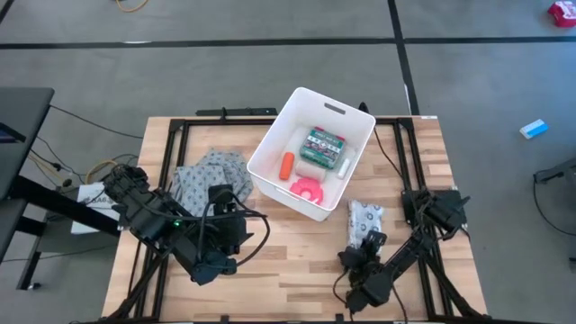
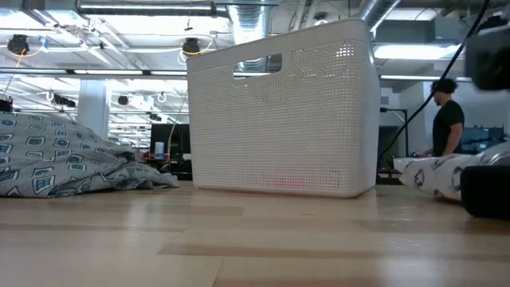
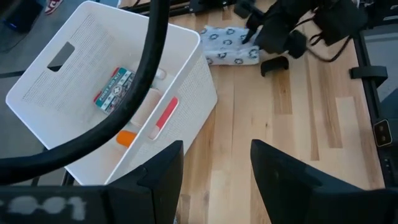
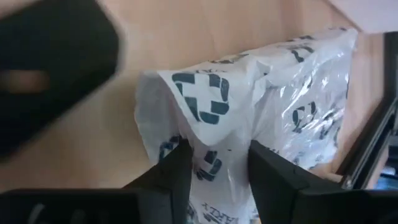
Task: Pick & place medical supplies in basket/bin
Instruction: Put the white mailer bag into the white bin
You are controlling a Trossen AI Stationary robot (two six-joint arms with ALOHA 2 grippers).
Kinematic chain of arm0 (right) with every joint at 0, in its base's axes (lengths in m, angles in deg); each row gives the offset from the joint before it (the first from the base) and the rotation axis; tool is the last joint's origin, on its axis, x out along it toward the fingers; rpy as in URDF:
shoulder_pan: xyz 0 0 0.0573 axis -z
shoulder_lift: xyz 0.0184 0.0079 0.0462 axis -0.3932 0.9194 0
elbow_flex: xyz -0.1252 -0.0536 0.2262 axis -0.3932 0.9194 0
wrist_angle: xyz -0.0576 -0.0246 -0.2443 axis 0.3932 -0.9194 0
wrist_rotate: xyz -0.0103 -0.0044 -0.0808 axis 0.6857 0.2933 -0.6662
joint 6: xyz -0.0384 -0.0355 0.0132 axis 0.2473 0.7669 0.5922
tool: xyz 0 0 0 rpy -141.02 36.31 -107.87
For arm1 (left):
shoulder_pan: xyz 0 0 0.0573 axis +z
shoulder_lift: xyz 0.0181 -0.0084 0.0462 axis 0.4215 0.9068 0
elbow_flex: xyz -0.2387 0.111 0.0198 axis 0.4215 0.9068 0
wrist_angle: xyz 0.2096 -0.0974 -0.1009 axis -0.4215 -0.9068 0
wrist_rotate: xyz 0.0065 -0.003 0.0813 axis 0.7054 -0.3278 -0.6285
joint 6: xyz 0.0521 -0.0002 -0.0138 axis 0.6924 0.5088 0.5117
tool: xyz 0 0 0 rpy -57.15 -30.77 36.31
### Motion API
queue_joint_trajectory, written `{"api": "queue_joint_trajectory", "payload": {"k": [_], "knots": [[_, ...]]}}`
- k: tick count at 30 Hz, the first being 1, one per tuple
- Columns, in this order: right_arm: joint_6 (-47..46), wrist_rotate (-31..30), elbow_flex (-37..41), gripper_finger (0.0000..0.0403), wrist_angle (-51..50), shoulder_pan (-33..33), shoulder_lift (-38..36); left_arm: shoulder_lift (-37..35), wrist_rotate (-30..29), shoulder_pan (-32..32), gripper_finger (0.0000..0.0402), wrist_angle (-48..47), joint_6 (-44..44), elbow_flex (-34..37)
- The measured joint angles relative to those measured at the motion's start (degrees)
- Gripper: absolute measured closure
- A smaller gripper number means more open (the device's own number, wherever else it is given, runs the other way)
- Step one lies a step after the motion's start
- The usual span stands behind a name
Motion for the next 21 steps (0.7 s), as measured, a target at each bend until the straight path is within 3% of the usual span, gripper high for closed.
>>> {"api": "queue_joint_trajectory", "payload": {"k": [16,21], "knots": [[-3.81,-4.94,-16.45,0.0279,-6.6,-3.39,-0.17,0.0,0.7,0.02,0.0223,-0.01,-1.07,0.0],[-1.57,-11.44,-22.04,0.0279,-2.35,-4.19,-0.24,0.0,0.85,0.0,0.0223,-0.02,-1.08,0.0]]}}
